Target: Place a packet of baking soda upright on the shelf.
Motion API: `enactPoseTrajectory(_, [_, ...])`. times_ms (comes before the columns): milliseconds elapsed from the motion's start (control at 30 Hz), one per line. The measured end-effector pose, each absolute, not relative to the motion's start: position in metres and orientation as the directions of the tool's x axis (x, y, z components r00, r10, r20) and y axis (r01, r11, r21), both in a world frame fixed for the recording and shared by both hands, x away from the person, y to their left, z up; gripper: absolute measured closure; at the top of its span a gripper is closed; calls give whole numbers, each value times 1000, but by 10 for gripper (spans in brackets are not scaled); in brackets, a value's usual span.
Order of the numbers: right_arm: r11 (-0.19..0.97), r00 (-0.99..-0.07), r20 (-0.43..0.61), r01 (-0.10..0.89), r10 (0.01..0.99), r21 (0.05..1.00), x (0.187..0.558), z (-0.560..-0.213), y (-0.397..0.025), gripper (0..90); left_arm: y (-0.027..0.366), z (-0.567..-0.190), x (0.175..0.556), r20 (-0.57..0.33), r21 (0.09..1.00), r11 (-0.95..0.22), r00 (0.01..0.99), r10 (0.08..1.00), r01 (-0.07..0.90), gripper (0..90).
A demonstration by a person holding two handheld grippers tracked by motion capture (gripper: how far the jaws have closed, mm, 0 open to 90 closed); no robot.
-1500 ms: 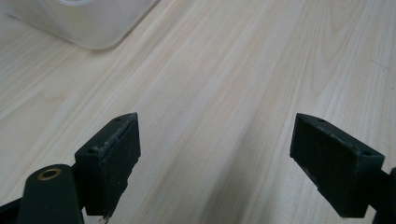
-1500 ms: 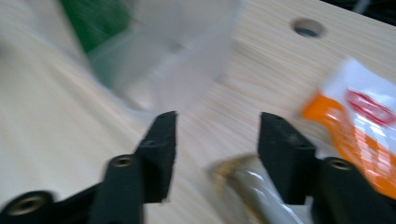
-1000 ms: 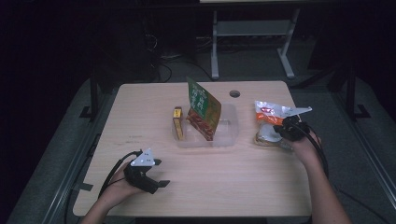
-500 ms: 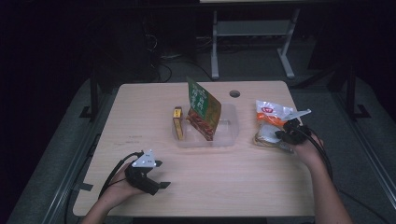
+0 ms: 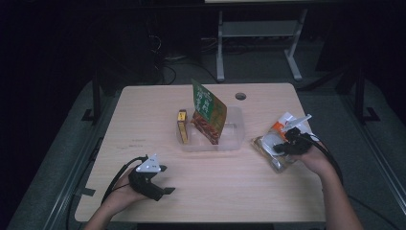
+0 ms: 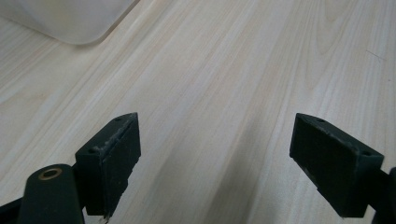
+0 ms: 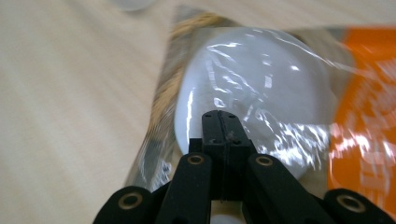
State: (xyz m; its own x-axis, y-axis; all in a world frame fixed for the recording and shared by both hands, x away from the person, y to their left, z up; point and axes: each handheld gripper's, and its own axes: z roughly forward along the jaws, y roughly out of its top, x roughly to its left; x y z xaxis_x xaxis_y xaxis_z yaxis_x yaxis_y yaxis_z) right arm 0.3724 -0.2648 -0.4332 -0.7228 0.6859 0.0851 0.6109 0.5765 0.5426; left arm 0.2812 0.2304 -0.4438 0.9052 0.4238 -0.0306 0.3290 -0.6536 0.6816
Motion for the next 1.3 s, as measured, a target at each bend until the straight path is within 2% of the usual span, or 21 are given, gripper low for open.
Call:
enactPoseTrajectory(167, [595, -716, 3, 583, 698, 553, 375, -434, -255, 899, 232, -444, 282, -27, 678, -659, 906, 422, 327, 159])
enactPoseTrajectory(367, [593, -720, 15, 582, 693, 556, 376, -436, -255, 900, 231, -444, 282, -33, 683, -650, 903, 429, 333, 159])
enactPoseTrajectory(967, [646, -796, 57, 528, 602, 552, 345, -435, -232, 899, 232, -442, 281, -32, 683, -650, 902, 431, 334, 159])
enactPoseTrajectory(1100, [654, -809, 51, 508, 586, 561, 339, -433, -228, 899, 233, -443, 281, -28, 688, -646, 902, 431, 330, 159])
enactPoseTrajectory(1133, [669, -810, 21, 499, 586, 551, 339, -431, -229, 899, 233, -442, 281, -26, 689, -646, 902, 431, 328, 159])
enactPoseTrajectory(1300, [679, -812, 34, 510, 583, 529, 337, -432, -231, 900, 233, -442, 281, -29, 690, -644, 901, 432, 331, 159])
